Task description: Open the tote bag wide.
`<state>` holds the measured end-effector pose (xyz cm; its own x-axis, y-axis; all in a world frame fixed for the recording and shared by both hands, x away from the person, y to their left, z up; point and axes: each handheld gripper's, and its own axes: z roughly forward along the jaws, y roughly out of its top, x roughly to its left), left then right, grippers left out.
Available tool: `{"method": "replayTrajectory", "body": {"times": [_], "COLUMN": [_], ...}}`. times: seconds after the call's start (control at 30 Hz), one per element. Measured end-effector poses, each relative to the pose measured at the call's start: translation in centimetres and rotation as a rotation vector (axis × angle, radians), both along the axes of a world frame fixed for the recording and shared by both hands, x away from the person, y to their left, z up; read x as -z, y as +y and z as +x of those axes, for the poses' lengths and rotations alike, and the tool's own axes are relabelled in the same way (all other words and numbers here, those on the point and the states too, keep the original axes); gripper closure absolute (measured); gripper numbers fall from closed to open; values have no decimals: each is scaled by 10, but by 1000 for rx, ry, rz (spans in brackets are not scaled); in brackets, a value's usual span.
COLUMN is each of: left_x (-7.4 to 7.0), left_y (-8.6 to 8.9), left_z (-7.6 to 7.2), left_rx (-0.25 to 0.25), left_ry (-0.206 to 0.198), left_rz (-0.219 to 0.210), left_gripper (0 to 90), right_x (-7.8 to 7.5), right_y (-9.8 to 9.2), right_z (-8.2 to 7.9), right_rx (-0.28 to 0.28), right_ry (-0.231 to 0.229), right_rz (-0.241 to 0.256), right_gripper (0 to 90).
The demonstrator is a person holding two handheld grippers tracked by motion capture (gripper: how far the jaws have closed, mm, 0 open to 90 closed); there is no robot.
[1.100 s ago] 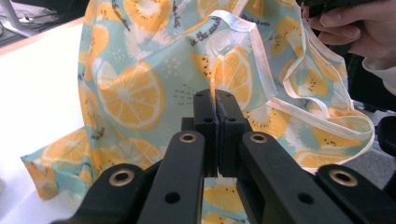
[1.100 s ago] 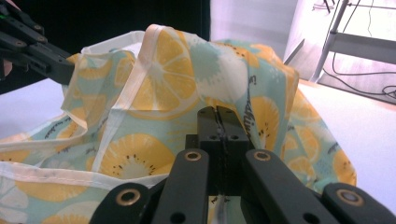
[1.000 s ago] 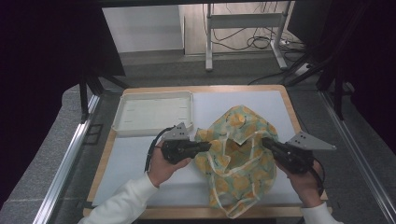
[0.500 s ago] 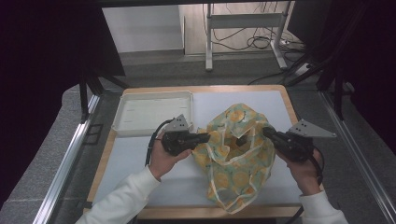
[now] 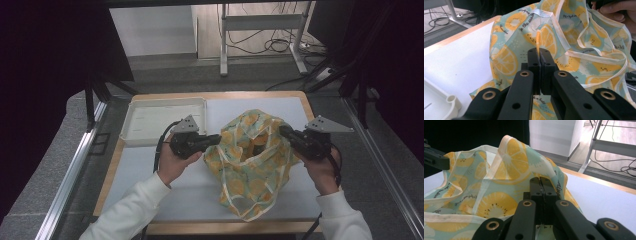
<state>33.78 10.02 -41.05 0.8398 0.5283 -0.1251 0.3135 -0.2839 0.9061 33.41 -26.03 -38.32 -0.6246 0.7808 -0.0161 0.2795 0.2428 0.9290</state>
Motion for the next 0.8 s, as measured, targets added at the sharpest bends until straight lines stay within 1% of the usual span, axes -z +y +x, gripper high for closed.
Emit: {"method": "replayTrajectory", "body": {"times": [0.2,0.5,0.63,0.8], "left_x": [2,3,2,-2], "left_y": [1,0,2,8], "left_z": [5,8,12,15], "left_rx": [-9,-11,-19,-34], "left_ry": [15,17,19,17], "left_rz": [3,6,-7,-26], "left_gripper": [888,888,888,888], "right_x": [-2,-2,-4,-10], "right_y": [2,3,4,4], "right_z": [5,12,15,21], "right_rx": [3,4,3,6], "right_ry": [1,7,6,0], "right_rz": [-1,-1,3,11], "right_gripper": [893,893,893,893]}}
